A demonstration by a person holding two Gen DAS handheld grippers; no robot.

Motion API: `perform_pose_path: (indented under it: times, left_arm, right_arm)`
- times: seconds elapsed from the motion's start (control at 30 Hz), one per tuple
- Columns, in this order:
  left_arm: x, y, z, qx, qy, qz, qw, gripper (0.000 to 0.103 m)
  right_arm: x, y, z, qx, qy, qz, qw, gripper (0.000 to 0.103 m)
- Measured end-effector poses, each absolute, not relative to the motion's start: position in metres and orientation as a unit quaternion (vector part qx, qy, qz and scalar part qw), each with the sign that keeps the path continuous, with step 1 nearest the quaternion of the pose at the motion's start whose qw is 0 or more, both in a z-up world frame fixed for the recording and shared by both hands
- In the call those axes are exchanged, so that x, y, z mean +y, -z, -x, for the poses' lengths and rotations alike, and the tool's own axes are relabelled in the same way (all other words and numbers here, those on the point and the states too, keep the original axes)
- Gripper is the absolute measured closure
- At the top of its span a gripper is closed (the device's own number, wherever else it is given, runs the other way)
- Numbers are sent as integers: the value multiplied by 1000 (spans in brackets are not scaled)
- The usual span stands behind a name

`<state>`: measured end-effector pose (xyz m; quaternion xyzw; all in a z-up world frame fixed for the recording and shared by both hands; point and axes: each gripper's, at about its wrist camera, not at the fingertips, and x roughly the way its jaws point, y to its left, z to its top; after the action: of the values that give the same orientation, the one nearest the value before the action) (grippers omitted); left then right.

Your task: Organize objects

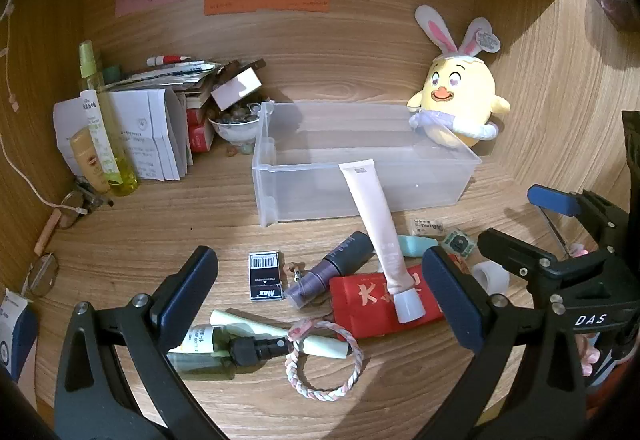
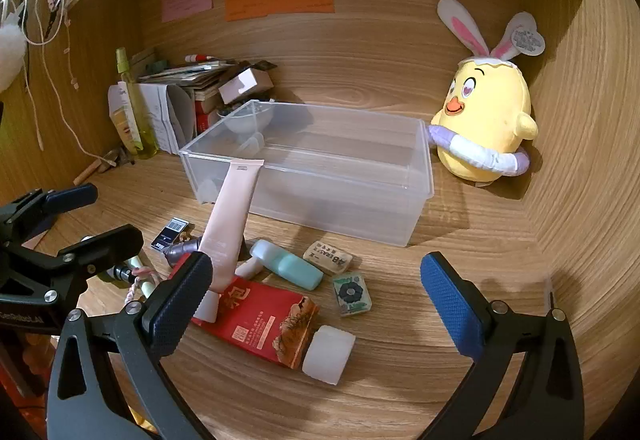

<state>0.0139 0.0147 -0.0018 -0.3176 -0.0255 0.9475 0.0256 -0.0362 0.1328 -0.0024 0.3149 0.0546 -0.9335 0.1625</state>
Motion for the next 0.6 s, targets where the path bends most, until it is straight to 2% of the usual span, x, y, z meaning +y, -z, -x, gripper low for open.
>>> perform_pose_path:
  times: [0.6]
  left_arm:
    - [13, 2, -15, -28, -947, 318, 25, 0]
  right_arm:
    - [132, 2, 37, 52, 931, -319, 168, 0]
